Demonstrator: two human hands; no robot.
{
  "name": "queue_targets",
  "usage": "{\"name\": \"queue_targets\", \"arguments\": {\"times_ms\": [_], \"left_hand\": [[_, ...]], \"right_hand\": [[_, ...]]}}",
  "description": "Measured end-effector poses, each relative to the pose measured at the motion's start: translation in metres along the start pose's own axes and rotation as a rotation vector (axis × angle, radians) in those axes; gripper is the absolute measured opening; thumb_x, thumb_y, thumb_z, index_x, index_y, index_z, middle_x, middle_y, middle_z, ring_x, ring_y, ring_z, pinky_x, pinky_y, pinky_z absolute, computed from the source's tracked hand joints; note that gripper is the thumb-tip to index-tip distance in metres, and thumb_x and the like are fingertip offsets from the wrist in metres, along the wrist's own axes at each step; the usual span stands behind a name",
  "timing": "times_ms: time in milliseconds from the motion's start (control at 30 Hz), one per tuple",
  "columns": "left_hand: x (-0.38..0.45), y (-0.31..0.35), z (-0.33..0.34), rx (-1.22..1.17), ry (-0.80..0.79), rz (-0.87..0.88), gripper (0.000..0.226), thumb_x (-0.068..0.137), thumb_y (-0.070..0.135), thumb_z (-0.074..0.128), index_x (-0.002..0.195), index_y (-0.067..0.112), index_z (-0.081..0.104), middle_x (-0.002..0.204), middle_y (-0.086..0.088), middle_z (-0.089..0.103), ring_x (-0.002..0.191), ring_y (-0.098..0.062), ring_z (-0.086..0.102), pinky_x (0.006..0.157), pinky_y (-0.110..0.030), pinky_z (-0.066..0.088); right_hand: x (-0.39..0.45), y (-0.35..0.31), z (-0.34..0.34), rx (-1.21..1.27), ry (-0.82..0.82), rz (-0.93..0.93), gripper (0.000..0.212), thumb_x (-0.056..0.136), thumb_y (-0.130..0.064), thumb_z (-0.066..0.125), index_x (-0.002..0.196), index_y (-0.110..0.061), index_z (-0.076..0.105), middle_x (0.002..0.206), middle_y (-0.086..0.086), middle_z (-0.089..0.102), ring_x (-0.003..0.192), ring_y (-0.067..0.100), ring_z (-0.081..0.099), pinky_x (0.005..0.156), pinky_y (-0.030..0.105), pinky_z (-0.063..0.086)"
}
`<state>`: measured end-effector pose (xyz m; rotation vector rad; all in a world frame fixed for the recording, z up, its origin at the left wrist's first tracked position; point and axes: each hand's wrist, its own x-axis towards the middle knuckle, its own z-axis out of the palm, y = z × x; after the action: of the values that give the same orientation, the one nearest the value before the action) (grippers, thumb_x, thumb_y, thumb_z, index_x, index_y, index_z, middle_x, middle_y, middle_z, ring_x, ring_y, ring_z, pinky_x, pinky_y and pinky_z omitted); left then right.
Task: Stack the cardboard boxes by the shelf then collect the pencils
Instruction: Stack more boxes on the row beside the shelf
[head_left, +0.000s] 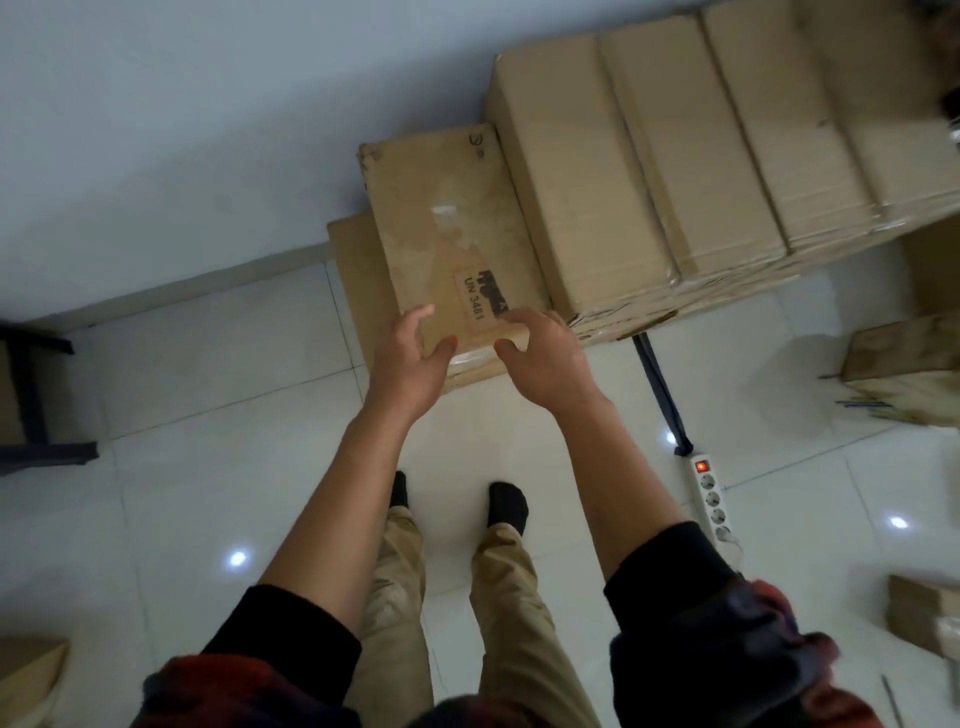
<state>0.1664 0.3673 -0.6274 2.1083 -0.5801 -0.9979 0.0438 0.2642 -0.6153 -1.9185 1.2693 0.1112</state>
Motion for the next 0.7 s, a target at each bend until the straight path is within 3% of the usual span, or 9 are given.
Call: {"name": "queue_targets", "arguments": {"times_ms": [200, 267, 333, 467, 500, 533, 600, 633, 700], "left_hand": [[-0.046, 0.047, -0.031, -0.029, -0.109, -0.005, 0.047, 0.096, 0.030, 0.059, 0.142, 0.031, 0.046, 0.151, 0.004, 0.041, 0.137, -0.017, 0.041, 0.108, -0.031, 0.034], [-0.057, 0.059, -0.044, 0.002, -0.123, -0.002, 0.047, 0.097, 0.031, 0.058, 0.142, 0.031, 0.046, 0.144, 0.004, 0.047, 0.128, -0.014, 0.048, 0.099, -0.027, 0.035], [-0.070, 0.073, -0.061, 0.028, -0.130, 0.017, 0.047, 0.097, 0.033, 0.057, 0.142, 0.032, 0.045, 0.114, 0.012, 0.058, 0.092, -0.002, 0.057, 0.083, -0.022, 0.038], [-0.088, 0.093, -0.087, 0.060, -0.160, 0.058, 0.046, 0.098, 0.033, 0.055, 0.143, 0.032, 0.044, 0.090, 0.019, 0.050, 0.065, 0.002, 0.042, 0.048, -0.004, 0.036], [-0.095, 0.097, -0.093, 0.067, -0.174, 0.075, 0.046, 0.098, 0.033, 0.056, 0.143, 0.032, 0.044, 0.092, 0.019, 0.051, 0.068, 0.001, 0.044, 0.049, 0.000, 0.036], [-0.100, 0.102, -0.096, 0.064, -0.185, 0.086, 0.047, 0.097, 0.034, 0.056, 0.142, 0.033, 0.044, 0.105, 0.014, 0.058, 0.082, -0.004, 0.055, 0.062, -0.002, 0.040], [-0.112, 0.112, -0.105, 0.110, -0.197, 0.115, 0.047, 0.096, 0.037, 0.057, 0.142, 0.036, 0.044, 0.144, 0.003, 0.048, 0.126, -0.020, 0.050, 0.092, -0.024, 0.038], [-0.116, 0.116, -0.109, 0.143, -0.209, 0.124, 0.047, 0.096, 0.038, 0.057, 0.142, 0.037, 0.044, 0.151, 0.002, 0.041, 0.131, -0.022, 0.046, 0.096, -0.029, 0.037], [-0.125, 0.126, -0.113, 0.192, -0.234, 0.142, 0.048, 0.097, 0.037, 0.057, 0.143, 0.036, 0.043, 0.155, 0.001, 0.035, 0.119, -0.019, 0.054, 0.091, -0.024, 0.044]], "right_hand": [[-0.039, -0.029, -0.046, 0.061, -0.007, 0.140, 0.044, 0.097, -0.021, 0.046, 0.141, -0.021, 0.049, 0.142, 0.004, 0.051, 0.130, 0.025, 0.045, 0.104, 0.037, 0.038], [-0.053, -0.039, -0.056, 0.090, -0.016, 0.151, 0.046, 0.097, -0.017, 0.040, 0.142, -0.021, 0.047, 0.146, 0.004, 0.048, 0.134, 0.025, 0.042, 0.107, 0.037, 0.035], [-0.072, -0.051, -0.068, 0.122, 0.000, 0.154, 0.047, 0.097, -0.013, 0.038, 0.142, -0.021, 0.047, 0.148, 0.004, 0.046, 0.135, 0.025, 0.041, 0.106, 0.036, 0.036], [-0.105, -0.070, -0.085, 0.196, 0.072, 0.175, 0.044, 0.100, -0.020, 0.041, 0.143, -0.019, 0.047, 0.147, 0.003, 0.046, 0.134, 0.023, 0.043, 0.102, 0.032, 0.036], [-0.117, -0.075, -0.087, 0.230, 0.105, 0.179, 0.043, 0.101, -0.023, 0.043, 0.143, -0.018, 0.047, 0.146, 0.003, 0.047, 0.134, 0.023, 0.043, 0.101, 0.031, 0.035], [-0.125, -0.079, -0.088, 0.266, 0.134, 0.181, 0.043, 0.101, -0.025, 0.045, 0.143, -0.017, 0.047, 0.145, 0.003, 0.048, 0.133, 0.022, 0.044, 0.099, 0.030, 0.034], [-0.145, -0.087, -0.089, 0.309, 0.179, 0.182, 0.044, 0.100, -0.028, 0.047, 0.143, -0.017, 0.047, 0.145, 0.003, 0.048, 0.132, 0.022, 0.044, 0.099, 0.031, 0.036], [-0.151, -0.090, -0.088, 0.310, 0.179, 0.186, 0.045, 0.100, -0.030, 0.049, 0.143, -0.018, 0.046, 0.146, 0.003, 0.047, 0.133, 0.023, 0.043, 0.099, 0.032, 0.036], [-0.160, -0.094, -0.087, 0.282, 0.160, 0.196, 0.047, 0.099, -0.033, 0.051, 0.143, -0.020, 0.046, 0.147, 0.003, 0.045, 0.133, 0.023, 0.042, 0.098, 0.033, 0.038]]}}
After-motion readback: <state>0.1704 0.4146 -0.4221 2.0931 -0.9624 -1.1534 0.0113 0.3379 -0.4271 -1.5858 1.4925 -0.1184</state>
